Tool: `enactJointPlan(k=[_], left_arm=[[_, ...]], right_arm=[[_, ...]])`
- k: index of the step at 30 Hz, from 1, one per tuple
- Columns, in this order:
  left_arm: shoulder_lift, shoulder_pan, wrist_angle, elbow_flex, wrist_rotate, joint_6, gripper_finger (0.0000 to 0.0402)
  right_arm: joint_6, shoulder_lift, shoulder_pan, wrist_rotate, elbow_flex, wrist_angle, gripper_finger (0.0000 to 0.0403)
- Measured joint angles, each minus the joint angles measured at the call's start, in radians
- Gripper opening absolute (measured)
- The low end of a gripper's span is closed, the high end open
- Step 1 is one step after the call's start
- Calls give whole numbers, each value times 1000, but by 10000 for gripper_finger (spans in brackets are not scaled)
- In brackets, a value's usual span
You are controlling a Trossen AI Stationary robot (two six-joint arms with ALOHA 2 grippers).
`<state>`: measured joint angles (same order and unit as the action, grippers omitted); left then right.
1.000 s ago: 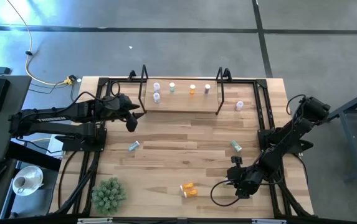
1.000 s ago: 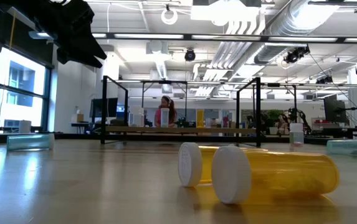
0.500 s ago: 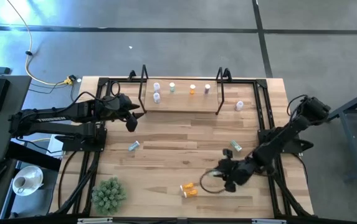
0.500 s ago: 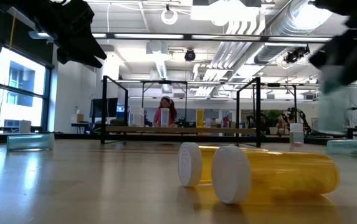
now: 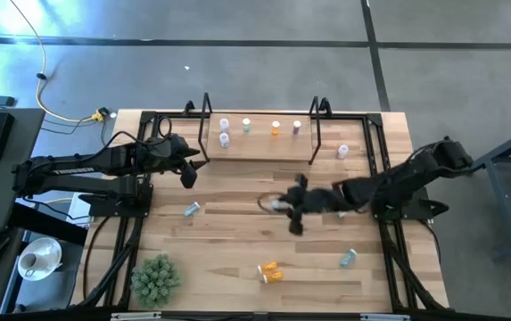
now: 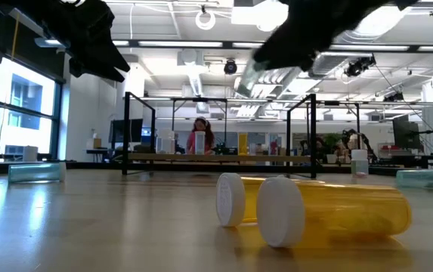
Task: Pick and place medicine bottles onto shelf by color
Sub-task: Put the bottom green pill bottle on the shelf aligned with the other green pill bottle
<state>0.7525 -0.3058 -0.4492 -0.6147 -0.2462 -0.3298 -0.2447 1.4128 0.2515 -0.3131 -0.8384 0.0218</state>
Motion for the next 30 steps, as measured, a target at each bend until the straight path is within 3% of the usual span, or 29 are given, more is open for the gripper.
enactJointPlan(k=[7, 13, 30], left_arm=[[0, 0, 0, 0, 0, 0, 213], [0, 0, 0, 0, 0, 0, 213], [0, 0, 0, 0, 0, 0, 213]], right_arm=[[105, 0, -212, 83, -104, -2, 105], [141, 0, -351, 87, -193, -7, 105], [156, 34, -602, 86, -445, -129, 105]])
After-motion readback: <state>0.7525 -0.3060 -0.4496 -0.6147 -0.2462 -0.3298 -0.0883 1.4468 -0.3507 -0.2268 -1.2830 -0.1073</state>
